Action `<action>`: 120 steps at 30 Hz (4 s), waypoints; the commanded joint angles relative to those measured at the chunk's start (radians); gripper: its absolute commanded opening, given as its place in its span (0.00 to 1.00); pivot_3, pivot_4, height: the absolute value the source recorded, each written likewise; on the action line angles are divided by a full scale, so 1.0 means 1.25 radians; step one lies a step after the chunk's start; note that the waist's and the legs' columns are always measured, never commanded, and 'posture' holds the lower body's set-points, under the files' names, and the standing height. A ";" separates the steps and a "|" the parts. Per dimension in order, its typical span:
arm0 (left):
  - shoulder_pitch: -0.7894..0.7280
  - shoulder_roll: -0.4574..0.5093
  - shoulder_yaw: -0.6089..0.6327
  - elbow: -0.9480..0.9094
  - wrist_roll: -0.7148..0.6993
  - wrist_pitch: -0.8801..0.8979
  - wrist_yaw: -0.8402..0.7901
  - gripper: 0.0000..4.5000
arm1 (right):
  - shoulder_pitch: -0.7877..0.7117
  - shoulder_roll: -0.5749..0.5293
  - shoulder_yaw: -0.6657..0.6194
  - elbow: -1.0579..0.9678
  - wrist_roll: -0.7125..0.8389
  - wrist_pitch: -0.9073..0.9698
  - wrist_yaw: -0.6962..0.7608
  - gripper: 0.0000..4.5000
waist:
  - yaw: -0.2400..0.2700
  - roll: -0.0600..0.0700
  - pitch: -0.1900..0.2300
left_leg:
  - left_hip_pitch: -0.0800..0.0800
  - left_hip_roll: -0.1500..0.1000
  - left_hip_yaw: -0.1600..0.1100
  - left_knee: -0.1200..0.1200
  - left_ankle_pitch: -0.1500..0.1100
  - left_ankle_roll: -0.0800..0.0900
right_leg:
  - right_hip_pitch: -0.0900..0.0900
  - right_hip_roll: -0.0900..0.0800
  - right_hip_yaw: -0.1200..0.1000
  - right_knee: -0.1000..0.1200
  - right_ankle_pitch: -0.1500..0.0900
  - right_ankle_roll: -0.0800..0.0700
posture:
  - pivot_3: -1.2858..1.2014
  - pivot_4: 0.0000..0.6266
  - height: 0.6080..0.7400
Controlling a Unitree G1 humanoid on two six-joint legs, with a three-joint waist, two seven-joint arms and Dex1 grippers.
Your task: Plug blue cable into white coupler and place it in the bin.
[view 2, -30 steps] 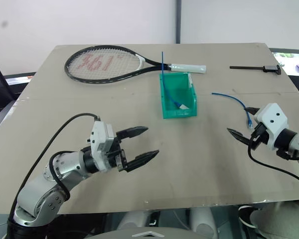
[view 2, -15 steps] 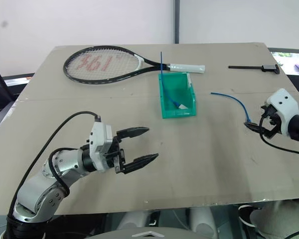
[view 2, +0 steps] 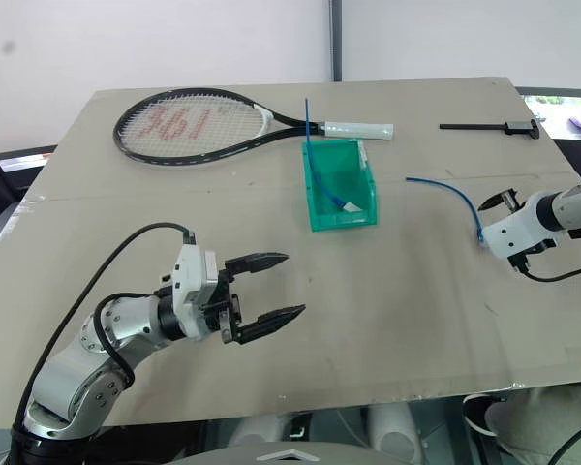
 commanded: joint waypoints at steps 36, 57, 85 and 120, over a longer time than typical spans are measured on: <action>0.050 -0.017 0.004 0.004 0.051 -0.057 0.060 1.00 | 0.248 0.215 -0.107 -0.819 0.383 1.099 0.527 0.01 | 0.005 0.000 0.000 | 0.000 0.002 -0.007 -0.001 -0.002 0.003 | 0.000 -0.004 -0.002 0.003 0.002 -0.003 | 0.52 0.24 1.00; -0.054 0.105 0.027 0.197 0.124 -0.077 -0.080 1.00 | 0.380 0.423 -0.262 -1.088 0.547 1.300 0.240 0.99 | 0.014 -0.002 0.000 | -0.003 0.000 -0.009 -0.001 -0.001 0.001 | -0.003 0.000 -0.007 0.002 0.004 0.000 | 0.52 0.24 1.00; -0.347 -0.023 -0.240 0.585 0.368 -0.275 -0.221 0.22 | 1.020 0.370 -0.573 -1.393 0.759 1.229 -0.048 1.00 | 0.023 -0.003 -0.001 | -0.002 0.001 -0.007 0.001 -0.001 0.001 | -0.001 0.001 -0.006 0.002 0.002 0.003 | 0.52 0.24 1.00; -0.375 -0.158 -0.125 0.495 0.278 -0.480 -0.148 0.00 | 0.642 0.797 -0.550 -1.293 1.528 1.590 -0.828 0.48 | 0.002 -0.003 -0.001 | -0.002 0.001 -0.007 0.000 -0.001 0.002 | -0.001 0.003 -0.005 0.003 0.004 0.000 | 0.52 0.24 1.00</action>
